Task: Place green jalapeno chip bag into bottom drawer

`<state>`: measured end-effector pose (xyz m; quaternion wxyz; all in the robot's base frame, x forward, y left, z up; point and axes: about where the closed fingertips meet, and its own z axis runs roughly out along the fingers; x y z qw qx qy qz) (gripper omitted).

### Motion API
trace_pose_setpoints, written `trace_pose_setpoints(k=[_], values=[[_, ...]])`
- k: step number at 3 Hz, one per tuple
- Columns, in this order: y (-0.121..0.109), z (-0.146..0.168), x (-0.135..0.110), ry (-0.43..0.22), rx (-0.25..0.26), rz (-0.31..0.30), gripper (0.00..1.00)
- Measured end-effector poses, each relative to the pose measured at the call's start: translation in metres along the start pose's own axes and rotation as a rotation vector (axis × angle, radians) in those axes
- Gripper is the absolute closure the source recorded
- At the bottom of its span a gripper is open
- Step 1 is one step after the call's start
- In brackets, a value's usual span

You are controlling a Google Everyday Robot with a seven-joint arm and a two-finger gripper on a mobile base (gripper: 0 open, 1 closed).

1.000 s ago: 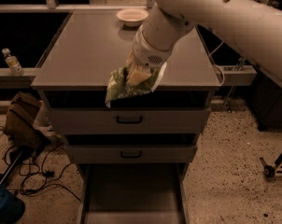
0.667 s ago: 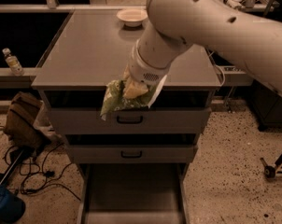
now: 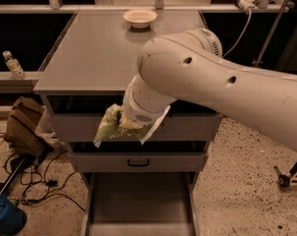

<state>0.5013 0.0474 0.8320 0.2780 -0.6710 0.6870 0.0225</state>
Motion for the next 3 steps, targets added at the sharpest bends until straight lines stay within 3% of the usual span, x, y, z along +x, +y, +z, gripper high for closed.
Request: trace_pose_setpoints(k=[1, 2, 3], values=[[0.000, 0.000, 0.000, 0.000, 0.000, 0.000, 1.00], [0.011, 0.016, 0.005, -0.049, 0.003, 0.028, 1.00], [0.064, 0.068, 0.034, -0.126, -0.056, 0.079, 1.00]])
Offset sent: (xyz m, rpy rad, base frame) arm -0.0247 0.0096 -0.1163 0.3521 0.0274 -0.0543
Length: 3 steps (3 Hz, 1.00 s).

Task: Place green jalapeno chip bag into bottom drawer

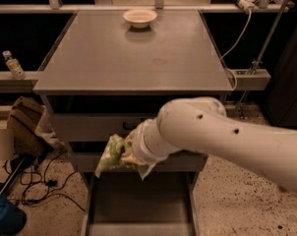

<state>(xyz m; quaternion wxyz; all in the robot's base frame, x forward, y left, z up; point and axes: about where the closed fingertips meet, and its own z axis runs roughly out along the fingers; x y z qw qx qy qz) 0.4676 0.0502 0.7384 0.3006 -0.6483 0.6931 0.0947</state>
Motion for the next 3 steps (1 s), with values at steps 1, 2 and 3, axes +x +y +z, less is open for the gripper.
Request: trace_pose_setpoints(k=[1, 2, 3], values=[[0.017, 0.039, 0.023, -0.042, 0.055, 0.019, 1.00], [0.018, 0.039, 0.024, -0.040, 0.053, 0.018, 1.00], [0.024, 0.057, 0.023, -0.095, 0.058, 0.033, 1.00]])
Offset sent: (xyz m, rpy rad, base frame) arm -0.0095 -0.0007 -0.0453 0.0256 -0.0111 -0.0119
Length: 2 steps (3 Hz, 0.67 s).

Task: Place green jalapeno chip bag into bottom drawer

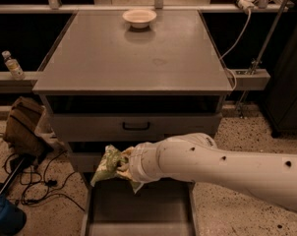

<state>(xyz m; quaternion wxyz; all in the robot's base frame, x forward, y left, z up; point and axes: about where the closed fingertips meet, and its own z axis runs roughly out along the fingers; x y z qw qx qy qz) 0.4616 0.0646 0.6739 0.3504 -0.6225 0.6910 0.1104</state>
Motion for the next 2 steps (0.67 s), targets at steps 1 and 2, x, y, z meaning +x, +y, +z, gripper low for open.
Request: trace_pose_setpoints(k=[1, 2], values=[[0.036, 0.046, 0.019, -0.095, -0.023, 0.071, 1.00], [0.074, 0.095, 0.053, -0.146, -0.046, 0.157, 1.00]])
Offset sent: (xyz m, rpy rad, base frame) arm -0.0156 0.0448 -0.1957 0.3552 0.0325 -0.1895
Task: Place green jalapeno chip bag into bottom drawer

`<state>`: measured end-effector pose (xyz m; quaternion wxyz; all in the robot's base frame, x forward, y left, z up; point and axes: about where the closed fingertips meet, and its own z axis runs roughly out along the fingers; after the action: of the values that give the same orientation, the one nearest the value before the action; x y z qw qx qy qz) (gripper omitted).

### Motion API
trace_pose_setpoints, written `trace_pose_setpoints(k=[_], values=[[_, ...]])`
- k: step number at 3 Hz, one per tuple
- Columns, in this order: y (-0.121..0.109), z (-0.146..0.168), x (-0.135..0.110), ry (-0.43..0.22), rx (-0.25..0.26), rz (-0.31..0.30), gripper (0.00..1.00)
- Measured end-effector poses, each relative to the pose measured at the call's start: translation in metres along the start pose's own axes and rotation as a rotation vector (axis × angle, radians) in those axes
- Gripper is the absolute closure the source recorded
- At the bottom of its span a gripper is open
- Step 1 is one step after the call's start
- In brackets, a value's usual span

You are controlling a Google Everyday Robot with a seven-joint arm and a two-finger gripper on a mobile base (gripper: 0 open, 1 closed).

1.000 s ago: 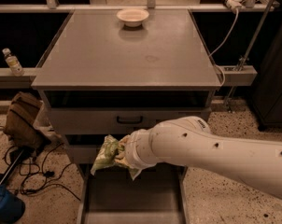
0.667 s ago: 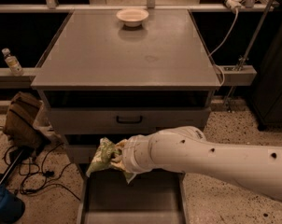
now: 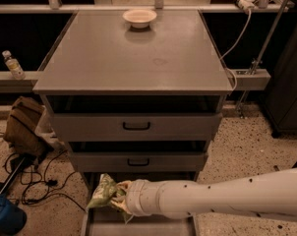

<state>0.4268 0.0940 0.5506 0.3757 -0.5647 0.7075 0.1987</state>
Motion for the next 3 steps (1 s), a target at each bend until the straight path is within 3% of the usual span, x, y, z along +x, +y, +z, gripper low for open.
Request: trace_pose_setpoints(k=[1, 3], values=[[-0.0088, 0.0117, 0.0031, -0.042, 0.048, 0.041, 1.00], [-0.0085, 0.0156, 0.0050, -0.033, 0.051, 0.037, 1.00]])
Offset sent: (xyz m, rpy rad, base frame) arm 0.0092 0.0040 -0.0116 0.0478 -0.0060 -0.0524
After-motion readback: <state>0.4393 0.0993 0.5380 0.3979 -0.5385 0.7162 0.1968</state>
